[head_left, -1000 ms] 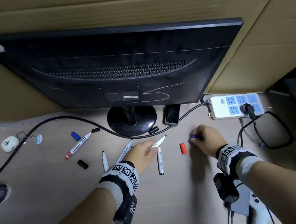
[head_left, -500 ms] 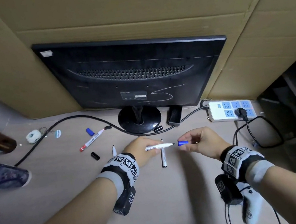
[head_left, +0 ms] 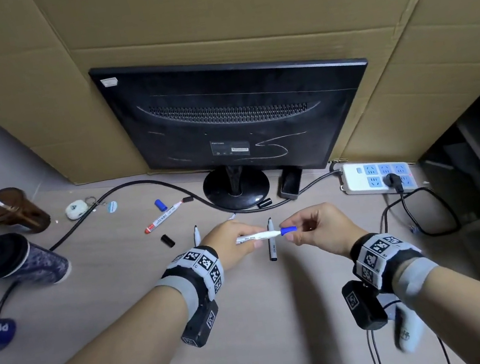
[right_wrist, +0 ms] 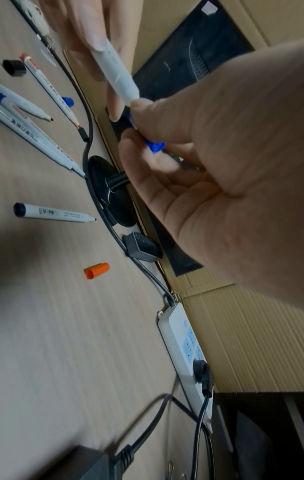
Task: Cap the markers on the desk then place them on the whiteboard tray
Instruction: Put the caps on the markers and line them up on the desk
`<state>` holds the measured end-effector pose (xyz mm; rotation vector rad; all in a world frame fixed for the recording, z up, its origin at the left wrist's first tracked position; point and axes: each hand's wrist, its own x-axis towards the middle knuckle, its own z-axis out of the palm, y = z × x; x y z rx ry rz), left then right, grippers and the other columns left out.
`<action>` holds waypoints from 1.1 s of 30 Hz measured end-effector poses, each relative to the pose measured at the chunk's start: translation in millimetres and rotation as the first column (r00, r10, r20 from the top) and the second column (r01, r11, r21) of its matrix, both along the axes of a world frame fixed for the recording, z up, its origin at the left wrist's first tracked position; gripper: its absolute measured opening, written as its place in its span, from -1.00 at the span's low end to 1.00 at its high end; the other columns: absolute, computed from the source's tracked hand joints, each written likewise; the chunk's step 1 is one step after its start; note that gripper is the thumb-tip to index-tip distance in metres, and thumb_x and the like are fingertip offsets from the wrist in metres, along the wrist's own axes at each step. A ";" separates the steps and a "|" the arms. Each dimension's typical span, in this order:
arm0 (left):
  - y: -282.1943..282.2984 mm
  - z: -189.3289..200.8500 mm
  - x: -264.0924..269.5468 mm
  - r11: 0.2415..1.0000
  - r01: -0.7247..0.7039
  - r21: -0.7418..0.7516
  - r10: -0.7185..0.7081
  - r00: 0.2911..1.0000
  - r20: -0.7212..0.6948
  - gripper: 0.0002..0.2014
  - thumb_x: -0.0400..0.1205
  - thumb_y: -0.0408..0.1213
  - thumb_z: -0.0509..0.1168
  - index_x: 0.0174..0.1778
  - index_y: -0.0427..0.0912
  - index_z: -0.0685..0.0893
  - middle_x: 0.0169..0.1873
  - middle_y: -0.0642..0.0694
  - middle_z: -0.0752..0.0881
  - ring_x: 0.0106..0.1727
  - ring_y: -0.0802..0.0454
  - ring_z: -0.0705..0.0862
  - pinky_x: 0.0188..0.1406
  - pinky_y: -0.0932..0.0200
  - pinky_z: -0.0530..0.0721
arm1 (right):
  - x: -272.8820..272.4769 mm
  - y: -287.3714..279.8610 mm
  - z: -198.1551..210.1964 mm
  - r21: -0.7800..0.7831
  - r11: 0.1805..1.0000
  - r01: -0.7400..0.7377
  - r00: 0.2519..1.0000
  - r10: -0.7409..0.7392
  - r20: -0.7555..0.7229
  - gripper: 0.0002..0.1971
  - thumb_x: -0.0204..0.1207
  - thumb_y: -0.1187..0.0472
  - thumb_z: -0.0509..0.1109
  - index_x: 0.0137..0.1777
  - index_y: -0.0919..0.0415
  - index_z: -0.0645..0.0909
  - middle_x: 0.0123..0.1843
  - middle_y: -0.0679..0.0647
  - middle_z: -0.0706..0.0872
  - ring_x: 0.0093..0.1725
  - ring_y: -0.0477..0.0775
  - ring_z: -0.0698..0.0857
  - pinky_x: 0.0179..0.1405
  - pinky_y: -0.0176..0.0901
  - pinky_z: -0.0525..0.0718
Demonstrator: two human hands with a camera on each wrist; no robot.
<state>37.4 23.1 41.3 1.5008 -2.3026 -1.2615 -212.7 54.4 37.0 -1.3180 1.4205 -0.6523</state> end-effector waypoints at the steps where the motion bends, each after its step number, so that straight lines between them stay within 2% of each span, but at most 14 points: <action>1: 1.4 1.2 0.9 1.000 0.005 -0.002 -0.005 1.000 -0.002 -0.72 0.73 -0.14 0.37 0.33 0.15 0.80 -0.25 0.25 0.61 0.03 0.16 0.65 0.26 0.37 0.33 | 1.9 1.6 2.0 0.001 1.000 -0.002 1.000 0.002 0.011 -0.83 0.45 0.39 0.65 0.02 0.22 0.87 -0.36 0.04 0.77 -0.37 -0.05 0.70 -0.17 -0.27 0.71; 3: 3.8 -0.8 2.5 1.000 0.013 0.019 -0.014 1.000 0.003 -0.74 0.71 -0.11 0.38 0.30 0.11 0.81 -0.18 0.23 0.68 0.15 0.10 0.66 0.30 0.29 0.43 | 5.7 4.6 6.4 0.000 1.000 -0.009 0.999 0.009 0.033 -0.82 0.45 0.41 0.65 0.04 0.30 0.85 -0.36 0.03 0.78 -0.39 -0.07 0.70 -0.21 -0.32 0.71; 5: 5.0 -4.1 4.2 0.999 0.003 0.040 -0.003 1.000 0.018 -0.77 0.70 -0.04 0.37 0.24 0.10 0.82 -0.10 0.19 0.75 0.20 0.14 0.63 0.29 0.16 0.53 | 8.4 5.8 9.7 0.002 1.000 -0.009 0.999 0.008 0.045 -0.82 0.43 0.43 0.66 0.03 0.32 0.84 -0.37 0.01 0.79 -0.40 -0.07 0.71 -0.23 -0.33 0.72; 8: 5.4 -1.3 6.1 0.997 -0.012 0.075 0.011 1.000 0.022 -0.81 0.70 -0.03 0.37 0.13 0.05 0.83 -0.10 0.04 0.84 0.03 0.10 0.67 0.05 0.17 0.56 | 10.0 5.6 14.0 0.002 1.000 -0.022 0.999 0.021 0.048 -0.84 0.42 0.41 0.67 -0.01 0.29 0.86 -0.39 0.01 0.80 -0.38 -0.03 0.72 -0.20 -0.25 0.74; 12: 4.3 3.2 6.7 0.996 0.010 0.085 -0.009 1.000 -0.010 -0.84 0.71 -0.06 0.33 -0.03 0.03 0.81 -0.21 0.04 0.83 -0.17 0.01 0.68 -0.05 0.11 0.62 | 12.3 4.6 18.9 -0.003 1.000 -0.024 0.998 0.024 0.055 -0.86 0.44 0.39 0.66 0.00 0.33 0.85 -0.36 0.07 0.81 -0.36 0.00 0.72 -0.17 -0.23 0.76; 14: 2.3 4.6 6.9 0.997 0.008 0.080 -0.007 1.000 -0.012 -0.81 0.71 -0.04 0.33 -0.01 0.00 0.83 -0.18 -0.04 0.85 -0.19 -0.05 0.70 -0.10 0.08 0.64 | 12.4 3.4 19.5 0.005 1.000 -0.011 0.997 0.010 0.079 -0.85 0.45 0.40 0.65 0.01 0.35 0.85 -0.34 0.12 0.81 -0.36 0.03 0.73 -0.15 -0.21 0.76; 15: 1.7 4.4 7.4 0.997 0.006 0.078 -0.005 1.000 -0.013 -0.80 0.70 -0.04 0.33 0.01 0.00 0.83 -0.16 -0.06 0.85 -0.21 -0.01 0.68 -0.14 0.10 0.62 | 12.6 2.9 19.5 0.008 1.000 -0.010 0.996 0.009 0.083 -0.85 0.45 0.40 0.65 0.01 0.35 0.84 -0.33 0.14 0.81 -0.35 0.05 0.73 -0.15 -0.19 0.77; 17: 2.1 3.8 8.3 0.997 0.004 0.078 -0.003 1.000 -0.013 -0.80 0.70 -0.03 0.33 0.02 0.02 0.83 -0.15 -0.03 0.86 -0.25 0.06 0.64 -0.19 0.15 0.58 | 14.1 2.9 19.0 0.017 1.000 -0.020 0.996 0.019 0.087 -0.86 0.46 0.40 0.64 0.00 0.35 0.84 -0.32 0.14 0.81 -0.33 0.08 0.74 -0.13 -0.15 0.78; 19: 3.3 0.5 10.8 0.996 -0.005 0.092 0.006 1.000 -0.005 -0.82 0.70 -0.02 0.33 0.02 0.06 0.82 -0.14 -0.01 0.86 -0.21 0.02 0.68 -0.15 0.15 0.60 | 15.3 2.7 16.4 0.023 0.999 -0.033 0.997 0.031 0.073 -0.86 0.47 0.39 0.64 0.01 0.31 0.83 -0.30 0.09 0.81 -0.32 0.07 0.72 -0.15 -0.16 0.78; 21: 3.7 -5.6 18.5 0.992 -0.052 0.113 0.048 0.998 0.030 -0.82 0.69 0.01 0.31 -0.03 0.10 0.80 -0.14 0.02 0.85 -0.06 -0.03 0.74 0.04 0.08 0.66 | 12.9 2.5 7.7 0.007 1.000 -0.009 1.000 0.009 0.015 -0.85 0.49 0.36 0.63 0.04 0.22 0.84 -0.26 0.01 0.82 -0.31 0.02 0.68 -0.17 -0.23 0.74; 23: 4.2 -15.8 31.4 0.981 -0.145 0.130 0.138 0.988 0.065 -0.77 0.65 0.10 0.27 -0.07 0.10 0.76 -0.16 0.04 0.84 -0.04 -0.09 0.77 0.17 -0.02 0.71 | 7.6 3.2 -6.9 -0.034 0.999 0.028 0.992 -0.032 -0.121 -0.84 0.54 0.28 0.60 0.08 0.08 0.84 -0.18 -0.02 0.83 -0.28 -0.02 0.62 -0.14 -0.31 0.68; 26: 8.0 -32.7 47.5 0.948 -0.269 0.170 0.264 0.963 0.053 -0.81 0.70 0.06 0.24 -0.04 0.10 0.72 -0.25 0.09 0.81 -0.20 -0.10 0.75 0.05 -0.09 0.76 | 4.6 7.8 -35.9 -0.041 0.999 0.015 0.929 -0.029 -0.369 -0.82 0.62 0.23 0.47 0.09 -0.06 0.81 -0.15 -0.08 0.81 -0.22 -0.04 0.64 -0.10 -0.32 0.59; 30: 14.0 -51.9 54.9 0.922 -0.322 0.214 0.321 0.946 0.040 -0.85 0.76 -0.03 0.23 -0.02 0.09 0.69 -0.26 0.11 0.79 -0.28 0.05 0.65 -0.13 0.11 0.66 | 15.3 10.7 -67.4 0.035 0.997 0.073 0.840 -0.043 -0.541 -0.89 0.49 0.20 0.49 -0.02 0.04 0.78 -0.11 -0.03 0.83 -0.01 0.10 0.77 0.11 -0.19 0.68; 33: 13.8 -62.8 54.7 0.918 -0.322 0.231 0.324 0.946 0.033 -0.84 0.77 -0.02 0.23 -0.06 0.09 0.65 -0.23 0.09 0.80 -0.33 0.08 0.60 -0.20 0.14 0.62 | 23.1 8.0 -78.4 0.085 0.990 0.117 0.779 -0.039 -0.626 -0.86 0.44 0.18 0.53 -0.01 0.09 0.75 -0.18 -0.01 0.70 -0.05 0.14 0.72 -0.05 -0.25 0.57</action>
